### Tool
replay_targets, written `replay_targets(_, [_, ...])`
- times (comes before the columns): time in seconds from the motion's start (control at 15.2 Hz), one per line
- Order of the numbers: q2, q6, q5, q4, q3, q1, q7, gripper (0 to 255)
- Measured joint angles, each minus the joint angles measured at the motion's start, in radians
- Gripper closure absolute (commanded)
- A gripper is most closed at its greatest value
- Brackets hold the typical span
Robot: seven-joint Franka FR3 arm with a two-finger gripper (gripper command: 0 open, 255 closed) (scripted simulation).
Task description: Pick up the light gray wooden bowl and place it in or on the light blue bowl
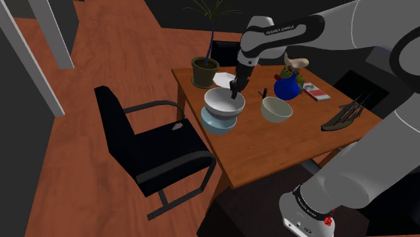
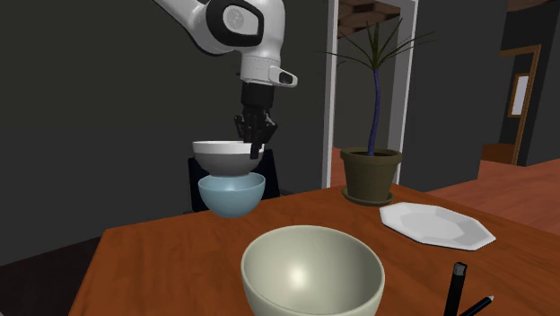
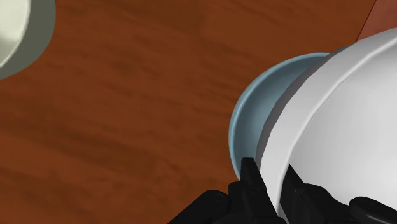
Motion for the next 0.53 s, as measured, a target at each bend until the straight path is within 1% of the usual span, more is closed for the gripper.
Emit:
replay_targets(0.26, [0.024, 0.048, 0.007, -0.025, 0.001, 0.0, -0.007, 255])
replay_targets(0.53, [0.03, 0.061, 0.008, -0.031, 0.0, 0.0, -0.01, 255])
